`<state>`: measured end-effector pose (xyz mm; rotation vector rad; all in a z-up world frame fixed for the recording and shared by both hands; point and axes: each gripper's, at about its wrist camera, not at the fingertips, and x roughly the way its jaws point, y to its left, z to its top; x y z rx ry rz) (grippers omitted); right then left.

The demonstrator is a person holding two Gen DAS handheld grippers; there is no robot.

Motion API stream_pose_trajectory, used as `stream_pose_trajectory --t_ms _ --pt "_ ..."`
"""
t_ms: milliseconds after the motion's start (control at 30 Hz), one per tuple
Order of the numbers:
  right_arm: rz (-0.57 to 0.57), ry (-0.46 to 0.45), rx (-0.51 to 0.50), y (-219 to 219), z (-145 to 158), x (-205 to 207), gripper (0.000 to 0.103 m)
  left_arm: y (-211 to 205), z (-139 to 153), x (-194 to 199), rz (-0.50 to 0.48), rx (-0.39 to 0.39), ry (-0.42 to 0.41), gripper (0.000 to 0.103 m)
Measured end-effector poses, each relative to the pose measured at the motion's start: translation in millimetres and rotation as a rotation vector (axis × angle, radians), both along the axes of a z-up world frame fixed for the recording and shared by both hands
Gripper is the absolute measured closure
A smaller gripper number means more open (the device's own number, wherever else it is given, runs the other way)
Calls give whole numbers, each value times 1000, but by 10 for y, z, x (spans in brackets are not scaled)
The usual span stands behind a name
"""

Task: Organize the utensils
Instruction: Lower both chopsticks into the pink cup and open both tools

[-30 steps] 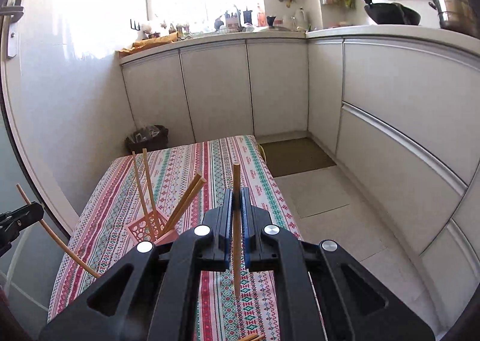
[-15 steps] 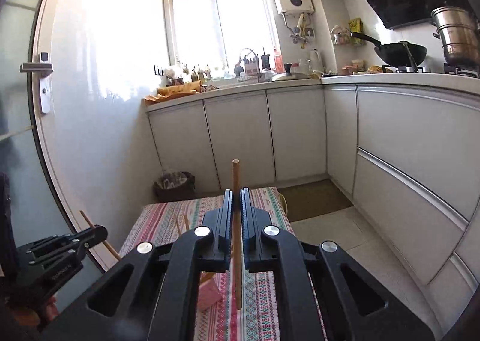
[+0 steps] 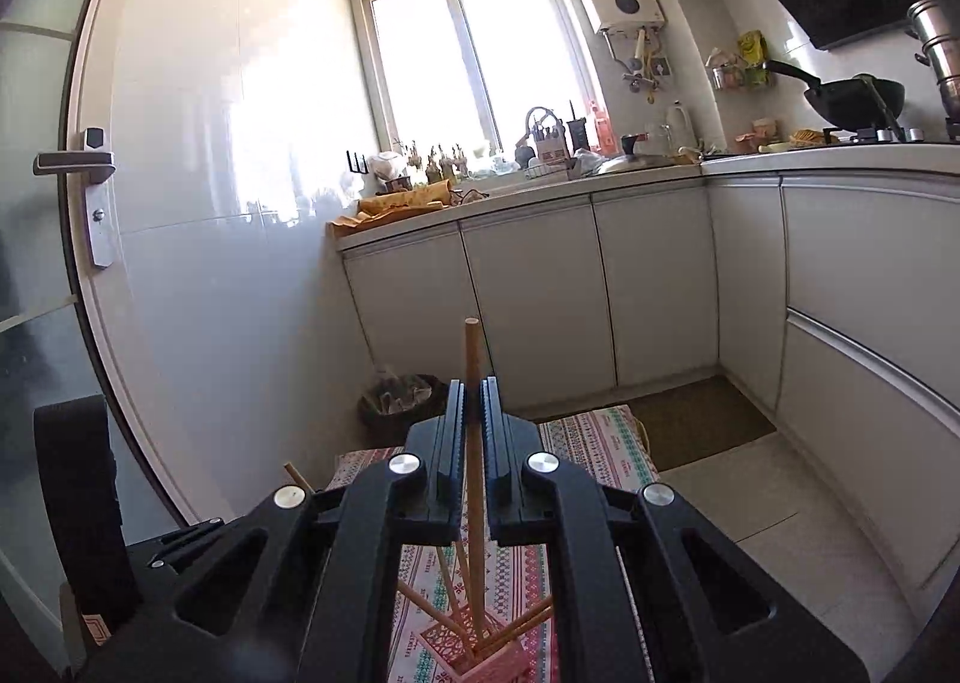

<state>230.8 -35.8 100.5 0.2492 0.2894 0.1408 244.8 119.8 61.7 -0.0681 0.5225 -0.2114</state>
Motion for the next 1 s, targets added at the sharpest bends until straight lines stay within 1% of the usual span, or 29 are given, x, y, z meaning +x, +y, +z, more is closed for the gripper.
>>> stream_pose_trajectory --t_ms 67,133,167,233,267,400,500,533,633,733,800,900,933,1000 --pt "5 14 -3 40 -116 93 97 13 -111 78 -12 -2 27 99" --pt "8 34 -3 69 -234 176 97 23 -250 163 -50 -13 79 96" --pt "9 44 -6 85 -285 213 97 45 -295 168 -56 -24 86 96" --pt "11 59 -7 114 -370 273 97 139 -319 135 -66 -84 73 88" --pt "11 64 -11 131 -399 299 97 208 -289 101 -61 -121 59 87" --pt "12 78 -24 182 -488 379 97 384 -103 -42 -61 -215 -15 81" --pt "18 93 -23 230 -534 425 97 479 50 -142 -33 -234 -68 79" --pt "20 97 -24 250 -548 429 97 510 95 -160 -29 -245 -75 77" --pt "28 108 -25 316 -571 440 97 620 164 -212 -3 -258 -94 76" --pt "34 119 -27 368 -596 450 97 687 153 -218 14 -261 -82 76" --pt "40 141 -38 403 -631 482 97 712 116 -223 20 -262 -70 76" --pt "21 165 -53 421 -680 492 97 749 70 -237 25 -265 -53 76" --pt "14 174 -57 419 -681 489 95 773 63 -250 29 -266 -51 76" --pt "1 175 -63 401 -656 470 87 792 70 -260 33 -269 -48 76"
